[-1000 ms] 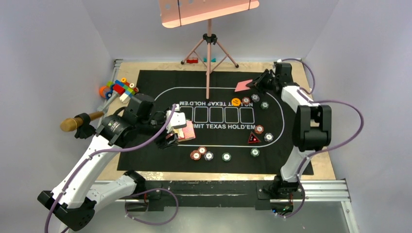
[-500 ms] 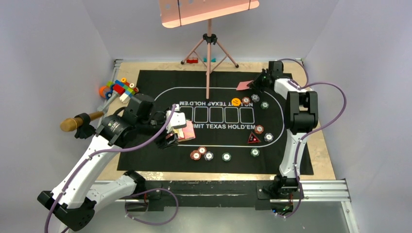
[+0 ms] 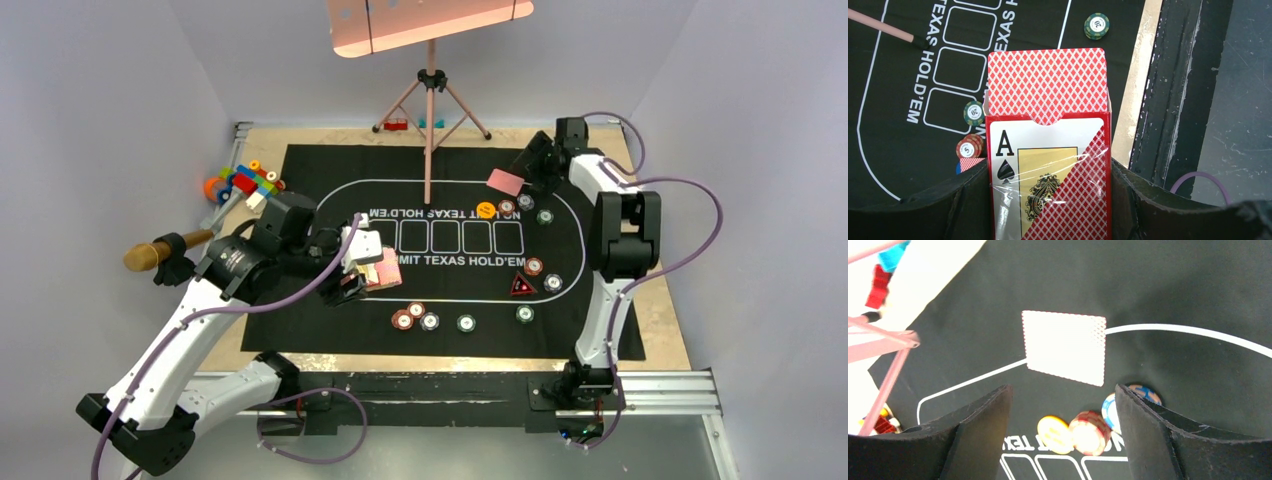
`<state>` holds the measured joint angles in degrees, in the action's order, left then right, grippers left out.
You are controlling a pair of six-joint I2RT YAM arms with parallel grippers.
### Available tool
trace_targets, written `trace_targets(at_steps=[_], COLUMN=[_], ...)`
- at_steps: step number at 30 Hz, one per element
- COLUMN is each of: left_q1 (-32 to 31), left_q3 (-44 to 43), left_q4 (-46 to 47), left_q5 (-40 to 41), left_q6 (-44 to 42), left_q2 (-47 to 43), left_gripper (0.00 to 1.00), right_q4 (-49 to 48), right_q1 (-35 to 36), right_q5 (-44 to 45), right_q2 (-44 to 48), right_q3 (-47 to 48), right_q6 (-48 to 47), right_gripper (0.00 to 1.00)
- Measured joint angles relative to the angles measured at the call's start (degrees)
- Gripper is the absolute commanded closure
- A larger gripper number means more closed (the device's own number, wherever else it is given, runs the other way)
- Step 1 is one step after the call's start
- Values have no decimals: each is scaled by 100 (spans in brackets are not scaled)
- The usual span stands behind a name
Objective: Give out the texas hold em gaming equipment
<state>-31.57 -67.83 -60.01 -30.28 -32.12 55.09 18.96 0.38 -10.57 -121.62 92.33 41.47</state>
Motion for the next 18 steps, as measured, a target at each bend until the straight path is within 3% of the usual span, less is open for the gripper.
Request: trace_targets(at_steps=[4,9,15,18], left_q1=[0,0,0,-2], left_q3=[-52,-55,-55,-55], left_q4=[-4,-4,-7,-7], left_q5=[-7,-13,-17,-17], left_q6=[2,4,2,2], left_q2=[4,9,9,7], left_gripper=[100,100,100,100], right_q4=[179,153,-356,-487], right_q1=[50,450,1967,2785], right_q5=[118,59,-901,-1510], right_q2=[610,2055,3685,4030], right_q3=[-76,-505,-1331,-1716], right_q6=[-90,-168,-138,-37], right_gripper=[19,12,8,7])
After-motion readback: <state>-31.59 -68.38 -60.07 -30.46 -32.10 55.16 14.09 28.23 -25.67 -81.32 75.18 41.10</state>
